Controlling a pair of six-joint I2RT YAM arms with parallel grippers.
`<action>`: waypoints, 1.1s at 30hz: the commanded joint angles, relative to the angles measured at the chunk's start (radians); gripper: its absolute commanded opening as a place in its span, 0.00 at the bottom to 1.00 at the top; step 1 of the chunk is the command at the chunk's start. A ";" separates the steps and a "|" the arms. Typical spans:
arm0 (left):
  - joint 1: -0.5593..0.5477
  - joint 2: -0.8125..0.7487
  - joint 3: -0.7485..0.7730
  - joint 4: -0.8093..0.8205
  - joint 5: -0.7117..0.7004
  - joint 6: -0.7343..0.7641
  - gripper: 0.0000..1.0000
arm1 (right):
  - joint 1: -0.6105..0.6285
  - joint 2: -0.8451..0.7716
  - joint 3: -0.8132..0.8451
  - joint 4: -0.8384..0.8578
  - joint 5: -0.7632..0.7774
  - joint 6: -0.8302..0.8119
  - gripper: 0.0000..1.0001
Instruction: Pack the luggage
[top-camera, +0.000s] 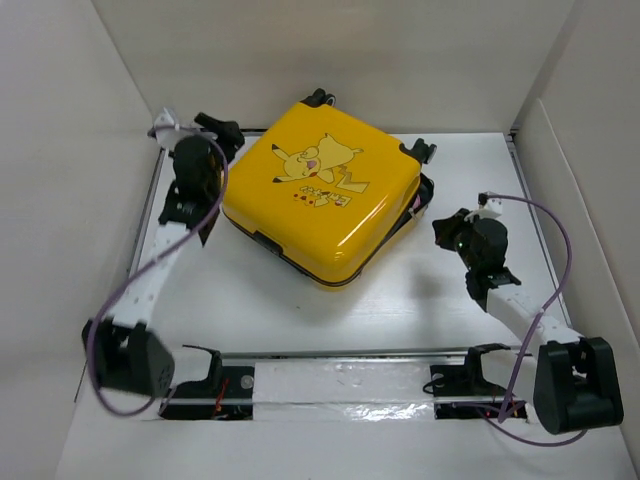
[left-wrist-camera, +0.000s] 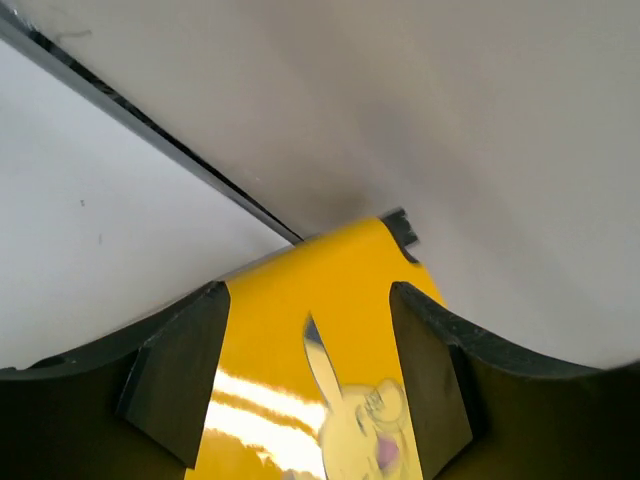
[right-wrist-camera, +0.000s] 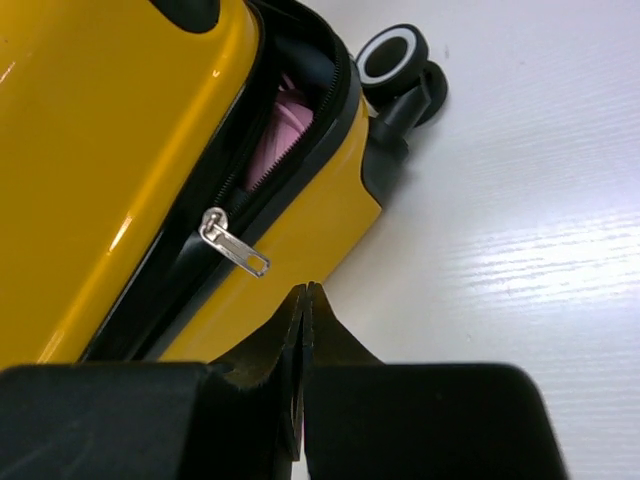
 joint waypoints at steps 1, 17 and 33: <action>0.154 0.259 0.229 -0.072 0.313 0.035 0.62 | -0.019 0.067 0.095 0.072 0.027 0.028 0.00; 0.281 0.776 0.502 -0.226 0.614 0.150 0.66 | -0.025 0.772 0.758 -0.075 -0.333 -0.057 0.11; 0.232 0.218 -0.429 0.414 0.489 -0.180 0.61 | 0.197 1.144 1.465 -0.465 -0.562 -0.212 0.10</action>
